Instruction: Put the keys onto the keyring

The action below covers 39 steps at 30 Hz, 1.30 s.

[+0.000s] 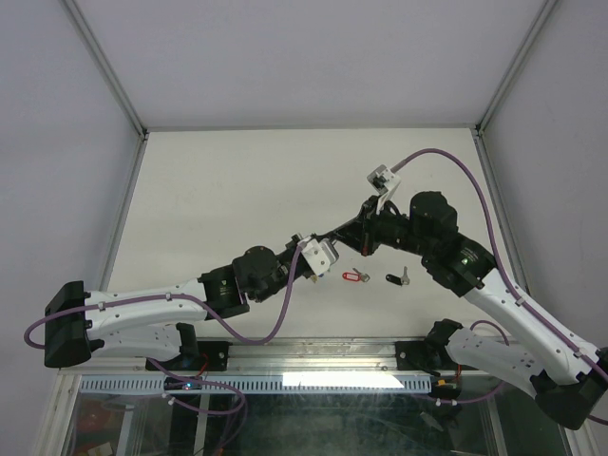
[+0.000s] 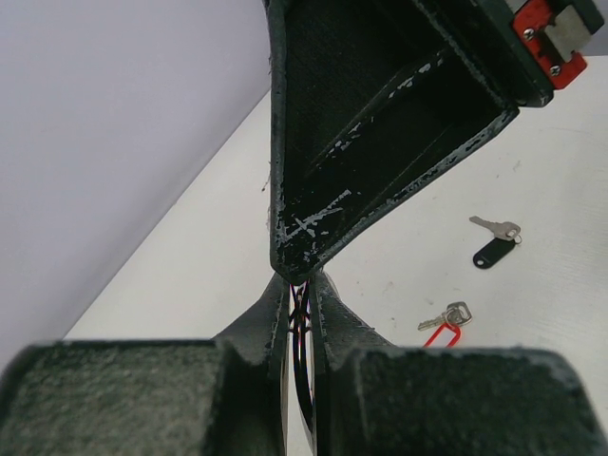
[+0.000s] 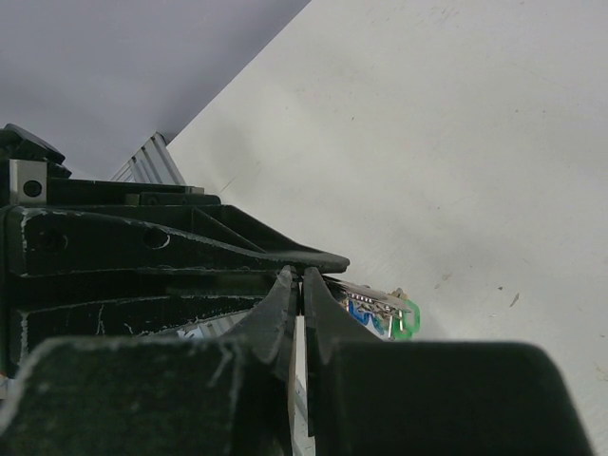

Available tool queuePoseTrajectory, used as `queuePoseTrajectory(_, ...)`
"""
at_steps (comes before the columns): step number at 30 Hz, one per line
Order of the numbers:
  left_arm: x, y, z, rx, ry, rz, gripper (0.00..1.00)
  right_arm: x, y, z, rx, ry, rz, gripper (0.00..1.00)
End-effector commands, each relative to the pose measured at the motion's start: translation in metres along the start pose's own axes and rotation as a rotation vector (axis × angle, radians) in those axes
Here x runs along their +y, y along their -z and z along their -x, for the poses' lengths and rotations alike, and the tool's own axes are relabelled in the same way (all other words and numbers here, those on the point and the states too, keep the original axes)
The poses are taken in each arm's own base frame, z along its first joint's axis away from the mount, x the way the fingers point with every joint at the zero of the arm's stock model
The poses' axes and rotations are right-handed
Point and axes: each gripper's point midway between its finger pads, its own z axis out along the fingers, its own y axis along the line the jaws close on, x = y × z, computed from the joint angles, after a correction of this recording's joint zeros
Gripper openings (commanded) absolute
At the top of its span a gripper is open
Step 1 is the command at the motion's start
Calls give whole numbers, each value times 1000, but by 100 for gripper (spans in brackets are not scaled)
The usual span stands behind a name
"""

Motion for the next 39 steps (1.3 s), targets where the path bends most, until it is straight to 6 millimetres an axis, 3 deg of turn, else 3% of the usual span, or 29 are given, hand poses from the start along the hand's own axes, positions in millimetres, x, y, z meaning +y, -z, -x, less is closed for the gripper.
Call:
queuePoseTrajectory(1, -2, 1, 15, -28, 9, -28, 0, 23, 13, 54, -180, 53, 49, 1)
queuePoseTrajectory(5, 1, 3, 14, -25, 17, -14, 0, 17, 18, 59, -224, 55, 9, 20)
queuePoseTrajectory(14, 6, 5, 15, -25, 43, 15, 0, 5, 25, 58, -259, 56, -61, 28)
queuePoseTrajectory(16, 11, 5, 15, -16, 55, 41, 0, -5, 27, 58, -261, 46, -121, 30)
queuePoseTrajectory(20, 21, 7, 14, 10, 100, 96, 0, -45, 34, 43, -195, -26, -347, 33)
queuePoseTrajectory(25, 42, 16, 8, 36, 213, 126, 0, -83, 39, 9, -31, -90, -570, 37)
queuePoseTrajectory(34, 97, 33, -10, 131, 386, 205, 0, -111, 33, -87, 369, -227, -715, 40)
queuePoseTrajectory(39, 117, 33, -15, 182, 384, 226, 0, -126, 28, -119, 461, -299, -788, 40)
